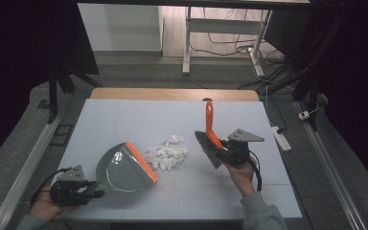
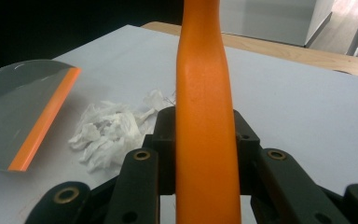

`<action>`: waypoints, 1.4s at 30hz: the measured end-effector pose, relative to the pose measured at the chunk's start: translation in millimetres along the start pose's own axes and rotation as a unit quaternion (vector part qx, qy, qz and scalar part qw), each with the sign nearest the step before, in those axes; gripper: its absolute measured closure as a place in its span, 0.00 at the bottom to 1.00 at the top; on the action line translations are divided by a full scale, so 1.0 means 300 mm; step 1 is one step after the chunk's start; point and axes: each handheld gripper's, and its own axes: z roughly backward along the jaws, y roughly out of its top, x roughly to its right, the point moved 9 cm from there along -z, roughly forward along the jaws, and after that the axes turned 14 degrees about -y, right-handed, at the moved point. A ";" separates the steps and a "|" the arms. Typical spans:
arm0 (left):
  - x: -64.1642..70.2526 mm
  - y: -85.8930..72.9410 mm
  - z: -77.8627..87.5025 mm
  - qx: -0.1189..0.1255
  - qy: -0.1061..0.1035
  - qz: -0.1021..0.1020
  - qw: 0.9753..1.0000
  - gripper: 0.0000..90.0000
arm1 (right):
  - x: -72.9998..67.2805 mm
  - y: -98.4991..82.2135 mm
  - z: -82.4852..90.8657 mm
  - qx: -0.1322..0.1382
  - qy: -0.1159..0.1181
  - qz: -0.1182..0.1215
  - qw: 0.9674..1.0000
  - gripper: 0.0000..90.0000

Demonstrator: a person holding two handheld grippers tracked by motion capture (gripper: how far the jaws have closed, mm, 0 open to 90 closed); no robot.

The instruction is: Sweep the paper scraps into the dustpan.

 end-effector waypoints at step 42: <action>0.000 -0.042 -0.014 -0.016 -0.018 0.012 1.000 0.69 | -0.044 0.045 -0.277 -0.049 -0.026 -0.010 0.998 0.78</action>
